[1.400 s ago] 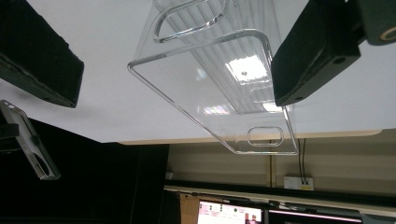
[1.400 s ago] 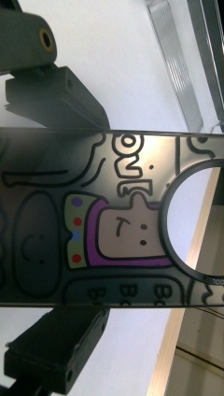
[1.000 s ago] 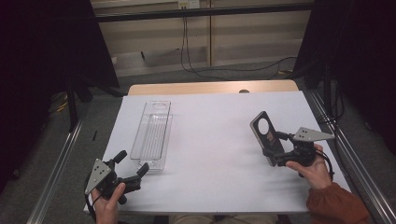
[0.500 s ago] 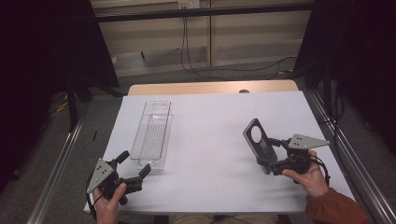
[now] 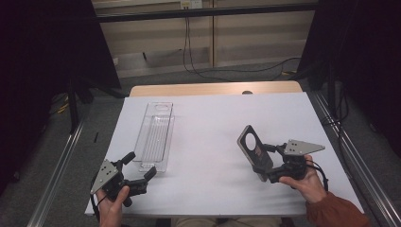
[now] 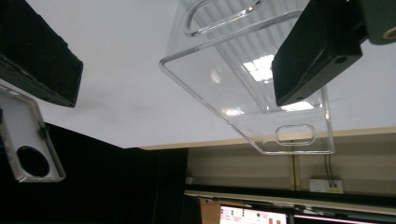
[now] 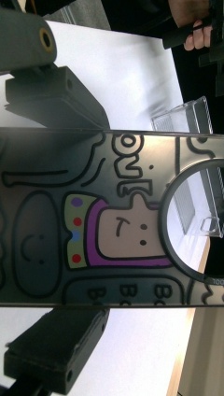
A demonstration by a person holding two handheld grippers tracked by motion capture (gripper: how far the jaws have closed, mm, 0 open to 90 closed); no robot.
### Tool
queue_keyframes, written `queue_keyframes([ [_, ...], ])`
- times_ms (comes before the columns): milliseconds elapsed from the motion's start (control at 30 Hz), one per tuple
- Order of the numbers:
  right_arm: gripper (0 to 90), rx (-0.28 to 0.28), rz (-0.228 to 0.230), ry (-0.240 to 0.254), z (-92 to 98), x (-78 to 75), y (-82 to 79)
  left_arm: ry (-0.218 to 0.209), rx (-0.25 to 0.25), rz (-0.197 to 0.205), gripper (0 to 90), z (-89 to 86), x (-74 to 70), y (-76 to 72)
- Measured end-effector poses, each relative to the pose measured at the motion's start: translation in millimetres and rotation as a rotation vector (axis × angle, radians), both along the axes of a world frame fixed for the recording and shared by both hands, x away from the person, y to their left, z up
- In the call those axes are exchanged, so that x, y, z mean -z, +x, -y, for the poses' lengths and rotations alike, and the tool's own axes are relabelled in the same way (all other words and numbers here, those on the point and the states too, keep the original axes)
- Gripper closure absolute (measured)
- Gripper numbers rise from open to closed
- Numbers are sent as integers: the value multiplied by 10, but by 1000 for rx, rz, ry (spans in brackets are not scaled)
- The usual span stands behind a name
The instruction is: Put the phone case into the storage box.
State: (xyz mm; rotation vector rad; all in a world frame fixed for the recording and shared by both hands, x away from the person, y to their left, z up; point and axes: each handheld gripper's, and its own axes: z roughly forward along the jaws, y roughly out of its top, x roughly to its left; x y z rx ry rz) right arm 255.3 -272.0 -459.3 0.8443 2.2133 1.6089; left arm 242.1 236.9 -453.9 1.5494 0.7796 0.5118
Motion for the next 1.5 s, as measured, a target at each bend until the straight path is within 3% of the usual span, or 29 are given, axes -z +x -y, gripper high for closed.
queue_keyframes([
  [67,124,-5,0,0,-25,1,0,-15,7,-11,21,38,-10,6],
  [267,123,-38,-1,3,-109,-14,-9,5,60,-12,18,151,-63,34],
  [367,124,-44,5,7,-135,-35,-8,-9,91,-11,18,218,-94,41],
  [400,123,-46,8,8,-142,-42,-6,28,100,2,18,211,-115,47],
  [433,124,-51,9,11,-150,-49,-7,0,103,0,18,243,-130,38],
  [567,123,-64,11,6,-195,-70,-16,18,138,15,18,310,-167,59],
  [733,124,-86,16,1,-259,-75,-13,0,178,17,27,456,-171,76],
  [767,124,-91,15,4,-269,-76,-17,-7,202,19,30,486,-171,84],
  [833,124,-99,13,6,-282,-73,-24,24,226,12,33,515,-176,102],
  [900,123,-107,9,0,-302,-59,-31,14,237,12,33,573,-169,106],
  [933,124,-110,9,-3,-311,-50,-31,38,248,11,33,585,-166,121],
  [1000,124,-117,7,-4,-332,-38,-25,31,289,-17,33,642,-147,143],
  [1100,124,-124,3,-10,-344,-24,-13,57,331,-33,33,721,-136,177],
  [1200,124,-123,0,-7,-337,-16,7,49,371,-50,33,805,-143,219],
  [1400,124,-129,1,3,-323,-29,8,85,458,-35,33,1038,-198,303],
  [1467,123,-125,5,0,-320,-33,1,60,484,-39,34,1109,-214,316],
  [1500,124,-130,3,1,-320,-36,-3,74,487,-34,34,1126,-229,324],
])
